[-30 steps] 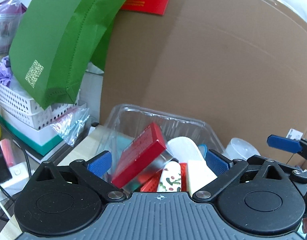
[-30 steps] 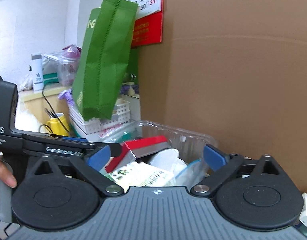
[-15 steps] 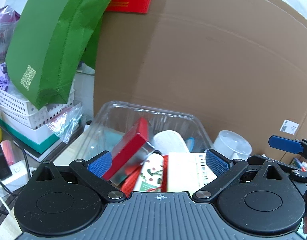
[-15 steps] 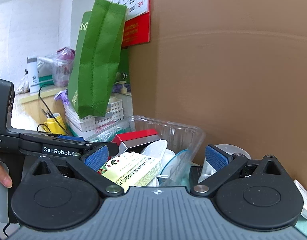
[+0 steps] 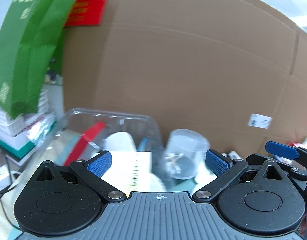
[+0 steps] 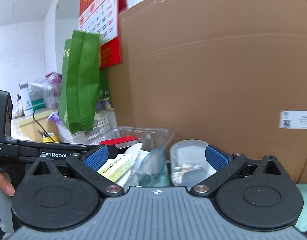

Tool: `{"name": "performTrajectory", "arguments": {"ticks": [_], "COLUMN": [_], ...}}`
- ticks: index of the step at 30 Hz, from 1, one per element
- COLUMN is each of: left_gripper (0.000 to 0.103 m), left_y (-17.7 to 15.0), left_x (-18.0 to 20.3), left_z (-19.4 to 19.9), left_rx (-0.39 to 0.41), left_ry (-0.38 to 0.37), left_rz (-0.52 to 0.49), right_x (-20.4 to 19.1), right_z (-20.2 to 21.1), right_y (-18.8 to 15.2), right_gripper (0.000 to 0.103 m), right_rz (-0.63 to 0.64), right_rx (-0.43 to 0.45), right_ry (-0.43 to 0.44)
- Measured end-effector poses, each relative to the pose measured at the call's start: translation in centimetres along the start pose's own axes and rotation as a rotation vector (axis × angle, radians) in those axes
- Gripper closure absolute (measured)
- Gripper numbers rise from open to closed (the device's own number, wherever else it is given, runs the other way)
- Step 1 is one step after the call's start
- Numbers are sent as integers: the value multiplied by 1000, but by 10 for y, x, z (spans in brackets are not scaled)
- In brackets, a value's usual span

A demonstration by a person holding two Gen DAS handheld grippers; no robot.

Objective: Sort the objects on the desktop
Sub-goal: 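Withdraw both open tools from the tray back over the table, then move the left tool to the white medicine box with orange edge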

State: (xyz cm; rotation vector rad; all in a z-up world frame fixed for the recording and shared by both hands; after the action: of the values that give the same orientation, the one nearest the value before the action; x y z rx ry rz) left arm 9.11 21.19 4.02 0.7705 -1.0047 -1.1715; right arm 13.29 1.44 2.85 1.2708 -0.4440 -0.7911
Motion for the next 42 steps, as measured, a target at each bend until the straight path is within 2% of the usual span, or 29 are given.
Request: {"name": "performTrajectory", "arguments": {"ticks": [7, 12, 19, 23, 34, 42], "left_gripper": [0, 0, 0, 0, 0, 13], "left_y": [-12, -30, -58, -63, -60, -53], "left_x": [59, 94, 113, 116, 148, 160], "left_z": [-11, -29, -62, -81, -159, -224], "left_rx": [-10, -41, -142, -180, -198, -232], "left_ry": [-129, -172, -237, -246, -256, -255], "left_rz": [-51, -94, -30, 11, -54, -43], "right_x": [42, 69, 109, 131, 180, 217], "right_z": [43, 64, 69, 57, -15, -67], "right_y": [-13, -31, -64, -76, -99, -103], "right_gripper": [0, 0, 0, 0, 0, 0], "right_rz": [11, 17, -44, -62, -57, -113], "right_rx": [47, 50, -20, -65, -155, -212], "right_ry": [-128, -214, -274, -329, -340, -335]}}
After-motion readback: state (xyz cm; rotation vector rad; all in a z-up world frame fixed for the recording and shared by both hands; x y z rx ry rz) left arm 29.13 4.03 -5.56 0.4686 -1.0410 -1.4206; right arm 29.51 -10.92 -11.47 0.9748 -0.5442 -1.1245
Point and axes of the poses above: each gripper's, at about its wrist camera, not at the fingertips, and z roughly against the way its jaws point, x to its right, y to its top, the point moved 2 cm from there along -z, roughly the way its jaws point, and after that the axes turned 7 degrees about -y, right-handed, at the moved point
